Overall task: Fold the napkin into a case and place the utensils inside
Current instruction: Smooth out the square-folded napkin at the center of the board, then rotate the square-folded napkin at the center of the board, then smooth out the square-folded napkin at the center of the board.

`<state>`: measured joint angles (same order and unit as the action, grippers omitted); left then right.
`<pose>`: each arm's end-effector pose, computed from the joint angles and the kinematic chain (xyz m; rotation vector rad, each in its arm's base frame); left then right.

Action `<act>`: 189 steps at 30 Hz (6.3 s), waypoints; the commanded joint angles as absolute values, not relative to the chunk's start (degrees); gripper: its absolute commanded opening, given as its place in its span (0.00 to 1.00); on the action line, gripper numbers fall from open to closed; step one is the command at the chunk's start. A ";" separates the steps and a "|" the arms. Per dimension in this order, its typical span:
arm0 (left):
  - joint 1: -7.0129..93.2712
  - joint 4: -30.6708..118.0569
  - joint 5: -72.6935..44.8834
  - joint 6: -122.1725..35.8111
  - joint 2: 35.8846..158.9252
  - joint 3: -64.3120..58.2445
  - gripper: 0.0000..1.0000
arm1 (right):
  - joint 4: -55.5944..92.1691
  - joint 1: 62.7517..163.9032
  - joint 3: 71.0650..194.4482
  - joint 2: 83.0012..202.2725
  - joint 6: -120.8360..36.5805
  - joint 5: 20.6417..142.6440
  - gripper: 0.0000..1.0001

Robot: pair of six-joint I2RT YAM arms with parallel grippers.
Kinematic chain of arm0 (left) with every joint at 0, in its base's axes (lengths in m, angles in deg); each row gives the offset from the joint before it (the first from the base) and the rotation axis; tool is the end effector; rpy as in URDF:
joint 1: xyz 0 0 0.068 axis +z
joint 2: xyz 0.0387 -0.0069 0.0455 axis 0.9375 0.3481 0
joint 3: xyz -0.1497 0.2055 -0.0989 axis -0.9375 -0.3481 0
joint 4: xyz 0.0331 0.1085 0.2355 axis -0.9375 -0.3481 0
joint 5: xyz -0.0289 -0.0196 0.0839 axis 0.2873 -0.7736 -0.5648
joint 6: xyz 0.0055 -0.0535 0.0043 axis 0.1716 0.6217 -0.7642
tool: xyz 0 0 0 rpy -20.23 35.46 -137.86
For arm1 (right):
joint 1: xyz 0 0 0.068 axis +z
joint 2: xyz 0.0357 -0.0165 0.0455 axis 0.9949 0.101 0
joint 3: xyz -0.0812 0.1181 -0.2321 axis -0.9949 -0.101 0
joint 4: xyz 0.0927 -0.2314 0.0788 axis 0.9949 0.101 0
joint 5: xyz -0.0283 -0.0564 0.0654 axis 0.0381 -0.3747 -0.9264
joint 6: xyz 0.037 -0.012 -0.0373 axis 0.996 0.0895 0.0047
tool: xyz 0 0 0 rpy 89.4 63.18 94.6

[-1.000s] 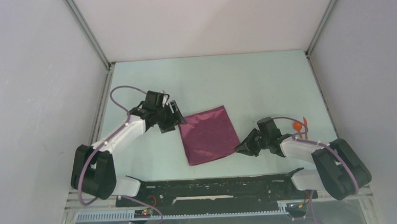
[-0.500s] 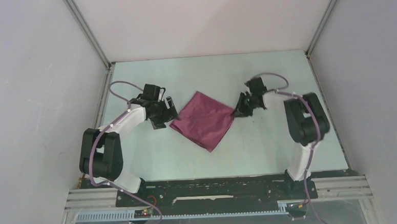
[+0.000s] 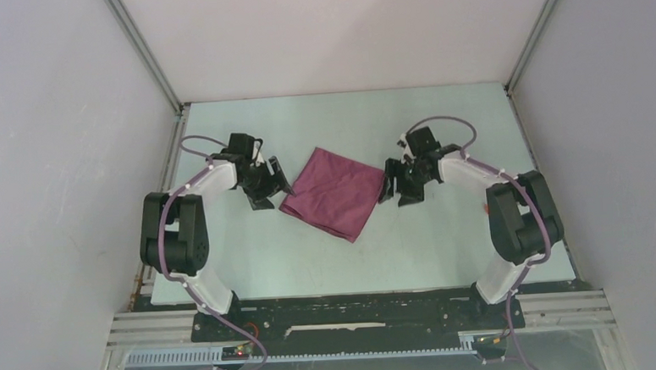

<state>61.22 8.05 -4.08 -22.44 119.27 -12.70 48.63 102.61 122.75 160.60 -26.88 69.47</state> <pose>0.3234 -0.0591 0.1848 -0.5025 2.7898 -0.6118 0.3241 0.1205 0.1925 -0.0216 2.7661 0.6706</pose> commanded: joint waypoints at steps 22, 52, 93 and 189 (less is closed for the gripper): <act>65.63 4.99 -5.46 -28.11 124.62 -12.40 0.38 | 8.53 94.83 117.13 173.60 1.47 51.94 0.58; 65.02 7.21 -2.46 -27.23 125.13 -14.75 0.36 | 11.01 95.57 128.38 182.84 -1.40 53.85 0.15; 66.10 8.38 0.62 -27.29 128.09 -14.42 0.18 | 19.06 110.42 98.39 155.29 -3.18 58.13 0.62; 61.85 42.54 14.67 3.59 137.35 -7.65 0.71 | -9.34 116.83 126.59 178.29 11.45 45.09 0.84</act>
<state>61.12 47.22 11.31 4.37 135.71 -8.77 4.02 112.06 130.07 177.58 2.10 45.06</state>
